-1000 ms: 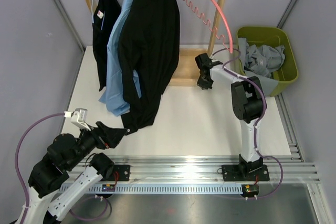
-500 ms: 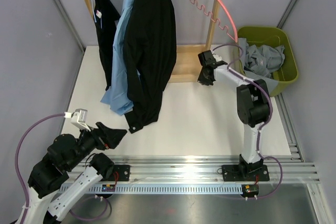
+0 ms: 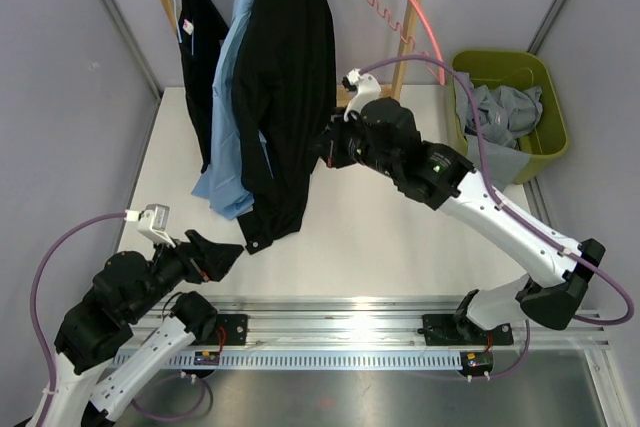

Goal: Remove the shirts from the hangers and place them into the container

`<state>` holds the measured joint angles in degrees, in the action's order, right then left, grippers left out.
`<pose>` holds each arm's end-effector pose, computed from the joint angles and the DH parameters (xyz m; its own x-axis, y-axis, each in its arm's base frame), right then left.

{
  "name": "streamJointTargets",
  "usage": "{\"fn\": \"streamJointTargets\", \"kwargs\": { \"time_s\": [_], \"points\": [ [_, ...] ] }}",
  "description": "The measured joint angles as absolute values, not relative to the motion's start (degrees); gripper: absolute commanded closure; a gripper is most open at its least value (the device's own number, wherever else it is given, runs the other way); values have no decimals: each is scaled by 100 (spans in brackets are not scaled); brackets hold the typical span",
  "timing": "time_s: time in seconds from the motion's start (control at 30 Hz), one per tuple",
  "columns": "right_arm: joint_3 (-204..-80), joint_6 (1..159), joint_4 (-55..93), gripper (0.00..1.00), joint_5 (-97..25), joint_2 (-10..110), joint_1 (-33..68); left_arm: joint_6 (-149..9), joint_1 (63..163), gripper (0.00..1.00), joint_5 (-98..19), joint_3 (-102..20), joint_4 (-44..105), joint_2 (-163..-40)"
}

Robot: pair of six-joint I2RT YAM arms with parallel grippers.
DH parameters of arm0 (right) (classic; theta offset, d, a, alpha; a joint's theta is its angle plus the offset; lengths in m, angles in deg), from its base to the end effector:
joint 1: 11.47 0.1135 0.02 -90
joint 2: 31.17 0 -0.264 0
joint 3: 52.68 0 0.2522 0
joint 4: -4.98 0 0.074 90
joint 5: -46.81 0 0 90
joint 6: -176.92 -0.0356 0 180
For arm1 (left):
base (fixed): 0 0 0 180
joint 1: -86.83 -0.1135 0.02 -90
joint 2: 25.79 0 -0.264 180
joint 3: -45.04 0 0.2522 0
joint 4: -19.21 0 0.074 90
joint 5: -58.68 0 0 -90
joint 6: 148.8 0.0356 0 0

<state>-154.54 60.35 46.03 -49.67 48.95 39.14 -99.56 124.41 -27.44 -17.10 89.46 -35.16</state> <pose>0.2012 0.2387 0.4308 -0.5009 0.0903 -0.8608 -0.5325 0.7519 0.3887 0.0146 -0.0082 0.3244 -0.5442 -0.4032 -0.7357 0.2667 0.7483 -0.6073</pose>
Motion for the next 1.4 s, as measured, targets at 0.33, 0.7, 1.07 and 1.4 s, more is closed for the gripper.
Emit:
{"fn": "streamJointTargets", "kwargs": {
  "time_s": [0.33,0.7,1.07,1.4],
  "points": [
    [-18632,6288,4588,18,-4665,6755,4176,-9962,12441,1,-2742,-1723,8972,-3348],
    [-21154,6413,4859,3,-7168,8790,5048,-9964,12441,1,-2703,-1747,9090,-3057],
    [-21635,6979,4157,11,-9533,9271,5348,-9964,12441,1,-2672,-1754,9311,-2902],
    [-21698,6627,4413,13,-9314,9636,4841,-10006,12441,1,-2565,-1889,9588,-2661]
  ]
}}
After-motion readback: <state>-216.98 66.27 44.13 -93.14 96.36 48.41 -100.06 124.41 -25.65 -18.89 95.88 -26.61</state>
